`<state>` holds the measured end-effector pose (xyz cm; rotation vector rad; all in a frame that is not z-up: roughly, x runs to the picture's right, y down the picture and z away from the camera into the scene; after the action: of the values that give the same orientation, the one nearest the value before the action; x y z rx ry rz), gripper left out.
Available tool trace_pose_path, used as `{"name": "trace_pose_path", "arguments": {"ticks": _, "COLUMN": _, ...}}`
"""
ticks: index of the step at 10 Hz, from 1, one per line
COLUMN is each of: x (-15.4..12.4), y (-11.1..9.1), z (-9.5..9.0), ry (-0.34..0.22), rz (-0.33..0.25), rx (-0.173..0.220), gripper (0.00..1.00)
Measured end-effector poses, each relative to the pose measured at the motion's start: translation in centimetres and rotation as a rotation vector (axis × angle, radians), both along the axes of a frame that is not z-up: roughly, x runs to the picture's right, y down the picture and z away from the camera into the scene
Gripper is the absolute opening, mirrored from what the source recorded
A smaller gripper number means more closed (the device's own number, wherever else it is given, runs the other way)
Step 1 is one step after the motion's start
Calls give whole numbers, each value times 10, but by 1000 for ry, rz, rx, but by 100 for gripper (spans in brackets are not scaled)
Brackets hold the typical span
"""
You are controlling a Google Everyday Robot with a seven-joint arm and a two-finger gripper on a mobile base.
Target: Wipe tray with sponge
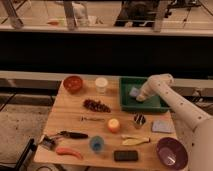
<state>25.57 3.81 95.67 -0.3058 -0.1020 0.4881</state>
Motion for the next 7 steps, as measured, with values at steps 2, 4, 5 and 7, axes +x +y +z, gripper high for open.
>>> {"name": "trace_pose_path", "arguments": {"ticks": 2, "x": -3, "y": 9, "z": -7, "ry": -11, "rz": -8, "rx": -6, "gripper": 10}}
{"name": "trace_pose_path", "arguments": {"ticks": 4, "x": -7, "y": 8, "z": -9, "ry": -15, "rz": -13, "rx": -3, "gripper": 10}}
{"name": "trace_pose_path", "arguments": {"ticks": 5, "x": -5, "y": 7, "z": -9, "ry": -13, "rz": -9, "rx": -1, "gripper": 10}}
{"name": "trace_pose_path", "arguments": {"ticks": 7, "x": 17, "y": 4, "z": -10, "ry": 15, "rz": 13, "rx": 5, "gripper": 10}}
